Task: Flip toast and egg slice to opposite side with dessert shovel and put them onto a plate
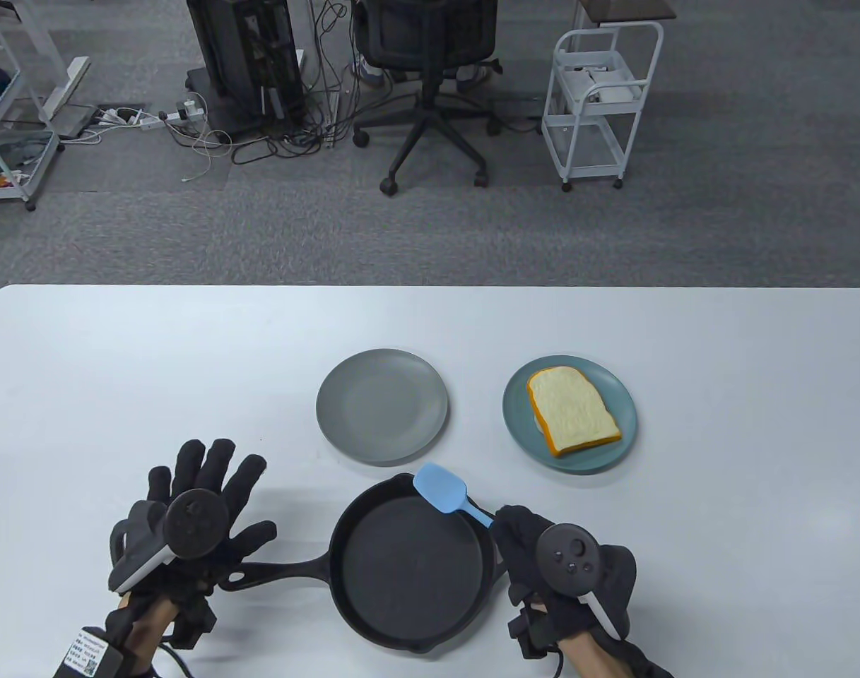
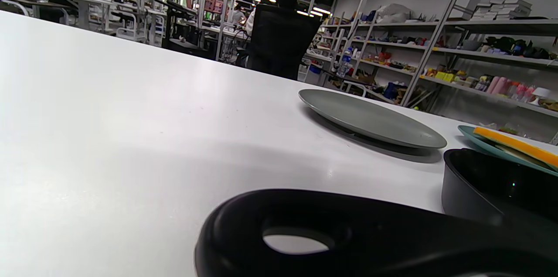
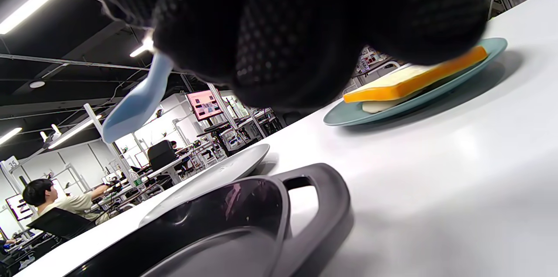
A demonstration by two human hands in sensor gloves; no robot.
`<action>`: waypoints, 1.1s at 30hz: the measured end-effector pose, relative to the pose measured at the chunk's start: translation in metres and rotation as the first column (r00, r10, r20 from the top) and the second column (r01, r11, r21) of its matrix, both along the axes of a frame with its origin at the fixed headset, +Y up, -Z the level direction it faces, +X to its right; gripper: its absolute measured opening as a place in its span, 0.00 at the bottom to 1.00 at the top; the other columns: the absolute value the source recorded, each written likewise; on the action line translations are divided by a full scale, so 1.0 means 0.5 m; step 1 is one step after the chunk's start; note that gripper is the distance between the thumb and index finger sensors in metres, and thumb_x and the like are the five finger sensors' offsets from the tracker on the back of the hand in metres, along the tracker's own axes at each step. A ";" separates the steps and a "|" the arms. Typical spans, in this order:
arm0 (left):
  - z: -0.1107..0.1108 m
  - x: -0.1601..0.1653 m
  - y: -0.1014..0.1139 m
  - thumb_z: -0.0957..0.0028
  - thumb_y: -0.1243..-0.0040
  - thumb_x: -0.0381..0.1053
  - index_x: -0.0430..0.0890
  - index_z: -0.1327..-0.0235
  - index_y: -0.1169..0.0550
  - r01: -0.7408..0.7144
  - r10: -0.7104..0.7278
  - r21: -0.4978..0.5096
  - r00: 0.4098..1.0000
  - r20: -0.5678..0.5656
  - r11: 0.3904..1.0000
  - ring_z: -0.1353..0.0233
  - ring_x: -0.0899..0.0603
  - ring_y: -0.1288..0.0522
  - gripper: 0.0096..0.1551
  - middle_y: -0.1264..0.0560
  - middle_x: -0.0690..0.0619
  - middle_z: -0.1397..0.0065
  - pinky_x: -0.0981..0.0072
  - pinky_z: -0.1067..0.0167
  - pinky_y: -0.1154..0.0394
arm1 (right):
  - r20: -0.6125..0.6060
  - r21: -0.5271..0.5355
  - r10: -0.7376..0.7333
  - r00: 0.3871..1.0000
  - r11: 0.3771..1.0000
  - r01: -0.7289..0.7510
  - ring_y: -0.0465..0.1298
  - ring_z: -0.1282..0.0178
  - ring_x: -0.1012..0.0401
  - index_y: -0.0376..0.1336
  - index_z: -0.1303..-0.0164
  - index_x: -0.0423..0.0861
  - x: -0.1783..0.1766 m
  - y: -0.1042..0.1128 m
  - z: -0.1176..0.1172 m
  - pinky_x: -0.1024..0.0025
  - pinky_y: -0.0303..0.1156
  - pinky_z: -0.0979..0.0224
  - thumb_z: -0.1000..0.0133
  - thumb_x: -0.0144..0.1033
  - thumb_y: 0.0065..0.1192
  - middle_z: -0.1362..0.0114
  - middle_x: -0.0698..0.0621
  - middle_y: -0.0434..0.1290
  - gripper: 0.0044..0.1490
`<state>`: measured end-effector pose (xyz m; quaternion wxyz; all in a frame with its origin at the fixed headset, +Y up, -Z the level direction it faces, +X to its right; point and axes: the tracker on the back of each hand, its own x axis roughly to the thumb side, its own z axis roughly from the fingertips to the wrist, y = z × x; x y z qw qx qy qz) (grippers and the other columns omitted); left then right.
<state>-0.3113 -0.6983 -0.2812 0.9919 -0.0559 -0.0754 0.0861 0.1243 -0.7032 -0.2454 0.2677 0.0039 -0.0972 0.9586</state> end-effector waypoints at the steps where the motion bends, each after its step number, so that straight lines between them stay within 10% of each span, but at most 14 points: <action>1: 0.000 0.000 0.000 0.67 0.59 0.81 0.70 0.21 0.53 -0.001 0.001 0.000 1.000 0.000 1.000 0.13 0.37 0.72 0.55 0.63 0.56 0.09 0.31 0.22 0.71 | -0.001 -0.001 0.004 1.000 1.000 -0.004 0.86 0.67 0.61 0.75 0.46 0.46 -0.002 -0.001 0.000 0.62 0.82 0.59 0.48 0.53 0.63 0.63 0.58 0.87 0.30; 15: 0.000 0.002 0.000 0.67 0.59 0.81 0.69 0.20 0.51 0.016 -0.016 -0.010 1.000 -0.008 1.000 0.13 0.36 0.71 0.55 0.62 0.55 0.09 0.31 0.22 0.70 | -0.085 -0.120 0.416 0.905 0.898 -0.424 0.86 0.64 0.58 0.76 0.44 0.49 -0.088 -0.043 -0.013 0.60 0.81 0.56 0.49 0.53 0.65 0.59 0.57 0.88 0.29; 24: 0.001 0.007 -0.003 0.67 0.60 0.81 0.68 0.20 0.50 0.032 -0.032 -0.012 0.999 0.001 0.999 0.13 0.36 0.71 0.55 0.62 0.54 0.09 0.31 0.22 0.70 | -0.064 -0.089 0.685 0.726 0.720 -0.688 0.84 0.45 0.52 0.74 0.37 0.53 -0.136 -0.039 0.010 0.55 0.79 0.45 0.51 0.58 0.68 0.42 0.52 0.84 0.34; 33: 0.001 0.009 -0.003 0.67 0.60 0.81 0.68 0.19 0.50 0.038 -0.038 -0.010 0.999 0.006 0.999 0.13 0.35 0.71 0.56 0.62 0.54 0.09 0.31 0.23 0.70 | -0.041 -0.023 0.577 0.816 0.815 -0.578 0.78 0.31 0.47 0.70 0.31 0.53 -0.111 -0.006 0.024 0.49 0.75 0.37 0.52 0.63 0.63 0.28 0.47 0.79 0.41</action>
